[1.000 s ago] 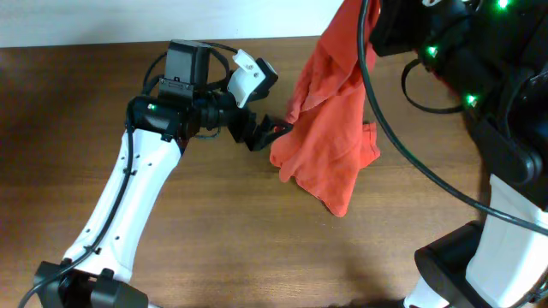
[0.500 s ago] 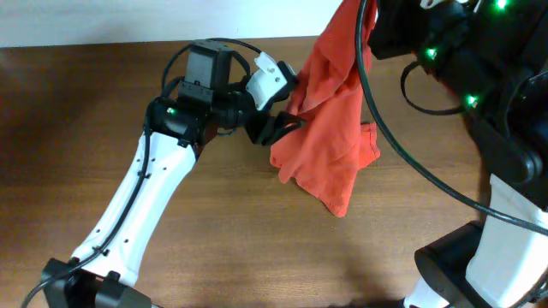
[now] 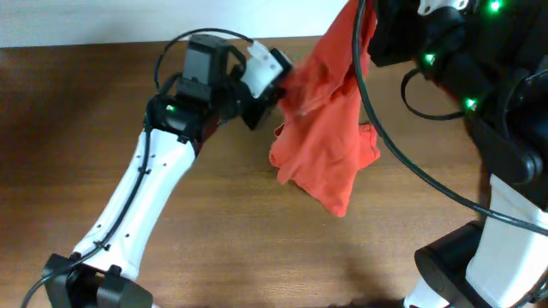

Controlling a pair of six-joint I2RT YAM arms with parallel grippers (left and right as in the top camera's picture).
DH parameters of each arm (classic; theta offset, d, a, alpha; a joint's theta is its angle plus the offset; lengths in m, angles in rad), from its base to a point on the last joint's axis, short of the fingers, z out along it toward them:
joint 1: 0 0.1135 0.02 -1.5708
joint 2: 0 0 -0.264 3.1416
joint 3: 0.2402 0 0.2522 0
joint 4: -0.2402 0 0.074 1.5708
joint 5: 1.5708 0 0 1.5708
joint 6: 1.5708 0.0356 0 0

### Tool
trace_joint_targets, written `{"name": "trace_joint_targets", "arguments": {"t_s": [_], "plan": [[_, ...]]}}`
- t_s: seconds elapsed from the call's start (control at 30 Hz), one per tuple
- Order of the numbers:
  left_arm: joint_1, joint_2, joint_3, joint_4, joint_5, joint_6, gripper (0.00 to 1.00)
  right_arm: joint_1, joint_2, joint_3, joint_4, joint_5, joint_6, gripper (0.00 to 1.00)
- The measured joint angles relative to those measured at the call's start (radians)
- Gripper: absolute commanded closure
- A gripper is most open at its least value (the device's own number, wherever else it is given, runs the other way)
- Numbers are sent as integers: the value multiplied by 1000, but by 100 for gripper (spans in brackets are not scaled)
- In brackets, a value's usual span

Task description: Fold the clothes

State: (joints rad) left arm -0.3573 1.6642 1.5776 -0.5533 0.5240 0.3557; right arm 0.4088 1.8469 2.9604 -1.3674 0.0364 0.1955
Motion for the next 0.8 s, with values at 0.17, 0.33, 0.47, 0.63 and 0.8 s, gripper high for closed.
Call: {"name": "trace_joint_targets", "arguments": {"t_s": [0.17,0.33,0.47,0.63,0.8], "plan": [[100,0,109,5,-57,-61,99,-1,0,0,-111,3,-36,55],[192,-15,230,8,-77,-100,100,-2,0,0,-240,37,-58,40],[200,-53,262,9,-88,-114,100,-2,0,0,-325,56,-61,36],[200,-82,265,24,-169,-116,100,-2,2,-66,-325,29,-61,29],[200,-82,265,97,-291,-135,99,-2,8,-248,-319,-4,-61,28]]}}
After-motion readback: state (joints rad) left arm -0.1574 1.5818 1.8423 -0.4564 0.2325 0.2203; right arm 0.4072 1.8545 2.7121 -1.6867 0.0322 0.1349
